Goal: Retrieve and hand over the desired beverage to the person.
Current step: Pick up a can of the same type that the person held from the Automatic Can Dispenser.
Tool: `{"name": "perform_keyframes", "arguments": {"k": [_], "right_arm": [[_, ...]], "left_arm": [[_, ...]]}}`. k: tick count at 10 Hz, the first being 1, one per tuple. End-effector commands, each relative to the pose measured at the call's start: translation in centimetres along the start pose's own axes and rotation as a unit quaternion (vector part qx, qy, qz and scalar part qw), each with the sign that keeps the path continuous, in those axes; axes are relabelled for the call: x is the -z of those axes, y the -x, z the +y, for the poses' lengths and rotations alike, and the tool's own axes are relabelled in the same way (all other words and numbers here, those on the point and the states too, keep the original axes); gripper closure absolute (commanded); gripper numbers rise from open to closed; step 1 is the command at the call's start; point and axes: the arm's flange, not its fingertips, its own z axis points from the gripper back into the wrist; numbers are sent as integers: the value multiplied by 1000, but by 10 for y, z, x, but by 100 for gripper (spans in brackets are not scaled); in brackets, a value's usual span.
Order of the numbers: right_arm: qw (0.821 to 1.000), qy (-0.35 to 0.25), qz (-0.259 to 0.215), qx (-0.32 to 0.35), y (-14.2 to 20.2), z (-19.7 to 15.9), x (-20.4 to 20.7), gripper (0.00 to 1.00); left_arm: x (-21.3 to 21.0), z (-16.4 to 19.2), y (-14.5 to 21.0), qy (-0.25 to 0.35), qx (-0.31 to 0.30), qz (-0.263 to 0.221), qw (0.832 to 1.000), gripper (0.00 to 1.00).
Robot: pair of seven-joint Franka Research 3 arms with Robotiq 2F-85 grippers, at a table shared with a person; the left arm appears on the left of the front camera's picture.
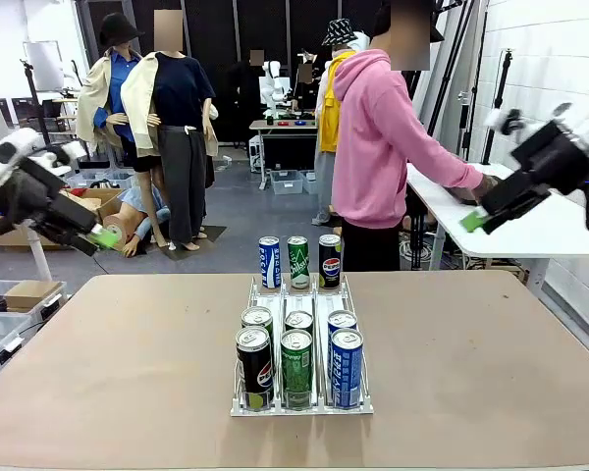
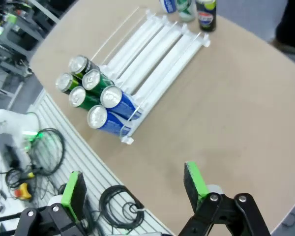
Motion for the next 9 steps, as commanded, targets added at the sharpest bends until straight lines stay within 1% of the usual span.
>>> {"name": "perform_keyframes", "arguments": {"k": [1,2,4,5,6,7,8,9], "right_arm": [[998,-59,-37,4,34,-24,-25,0],[996,-72,-58,17,47,-34,-38,0],[982,-117,-135,57,87,-65,-65,0],[976,-133,-159,70,105,-79,-71,0],[970,-148,-174,86,120,-94,-75,0],[965,-159,-188,92,135,-106,-77,0],[959,-170,-204,102,148,-118,-76,0],[955,-174,-214,105,156,-125,-76,0]], "left_arm": [[-24,26,11,72,-26,-66,995,0],[-34,36,18,83,-46,-81,992,0],[-61,57,34,105,-96,-137,980,0],[-71,67,40,103,-116,-144,977,0],[-79,82,50,105,-132,-148,974,0],[-87,100,65,111,-133,-147,974,0],[-97,109,82,112,-107,-157,975,0],[-96,112,93,99,-110,-159,976,0]]}}
